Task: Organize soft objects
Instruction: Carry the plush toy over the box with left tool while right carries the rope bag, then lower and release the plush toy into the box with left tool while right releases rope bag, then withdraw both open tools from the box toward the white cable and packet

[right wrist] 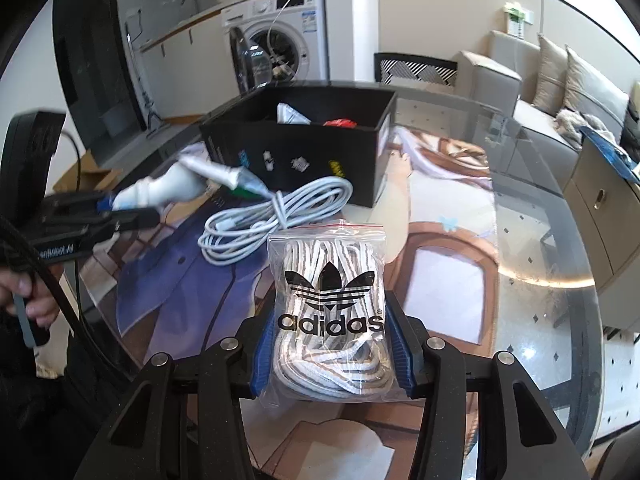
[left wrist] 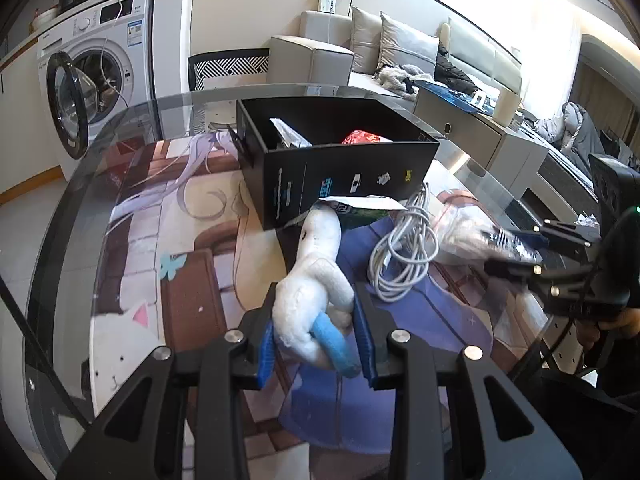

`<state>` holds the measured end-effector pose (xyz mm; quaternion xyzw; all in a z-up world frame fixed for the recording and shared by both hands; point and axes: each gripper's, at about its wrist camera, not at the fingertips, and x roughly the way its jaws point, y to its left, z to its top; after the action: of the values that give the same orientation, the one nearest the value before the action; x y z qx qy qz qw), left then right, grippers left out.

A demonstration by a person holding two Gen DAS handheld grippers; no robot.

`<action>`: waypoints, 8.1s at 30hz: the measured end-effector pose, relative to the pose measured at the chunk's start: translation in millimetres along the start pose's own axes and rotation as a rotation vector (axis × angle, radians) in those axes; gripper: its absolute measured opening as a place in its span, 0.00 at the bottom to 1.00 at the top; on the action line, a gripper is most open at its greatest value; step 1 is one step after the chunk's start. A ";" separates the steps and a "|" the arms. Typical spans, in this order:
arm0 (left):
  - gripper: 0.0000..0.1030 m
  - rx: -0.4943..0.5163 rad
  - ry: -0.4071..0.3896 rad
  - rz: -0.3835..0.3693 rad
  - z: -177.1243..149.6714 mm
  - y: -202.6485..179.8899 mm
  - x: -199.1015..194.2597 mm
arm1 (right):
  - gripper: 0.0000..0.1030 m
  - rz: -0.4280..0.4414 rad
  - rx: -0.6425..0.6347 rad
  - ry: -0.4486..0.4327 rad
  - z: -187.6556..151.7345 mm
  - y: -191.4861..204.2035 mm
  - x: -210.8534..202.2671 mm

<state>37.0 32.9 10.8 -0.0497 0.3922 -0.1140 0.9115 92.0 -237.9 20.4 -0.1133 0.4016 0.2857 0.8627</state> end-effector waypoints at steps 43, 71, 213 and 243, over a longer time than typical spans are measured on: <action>0.31 -0.045 -0.116 0.001 48.0 -7.3 -38.2 | 0.48 0.054 0.072 -0.224 35.4 -12.0 -49.3; 0.31 -0.028 -0.162 -0.004 85.5 -22.6 -15.4 | 0.48 0.052 0.028 -0.250 64.4 -4.6 -44.0; 0.89 0.040 -0.071 0.068 122.8 -8.8 76.5 | 0.94 0.010 -0.296 -0.119 147.1 -15.3 55.0; 1.00 -0.032 -0.156 0.117 87.6 14.7 11.0 | 0.99 -0.059 0.033 -0.157 84.9 -24.2 10.2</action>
<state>110.4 44.6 60.6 -0.0501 0.3240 -0.0502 0.9434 164.7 -217.4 67.2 -0.0881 0.3339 0.2617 0.9013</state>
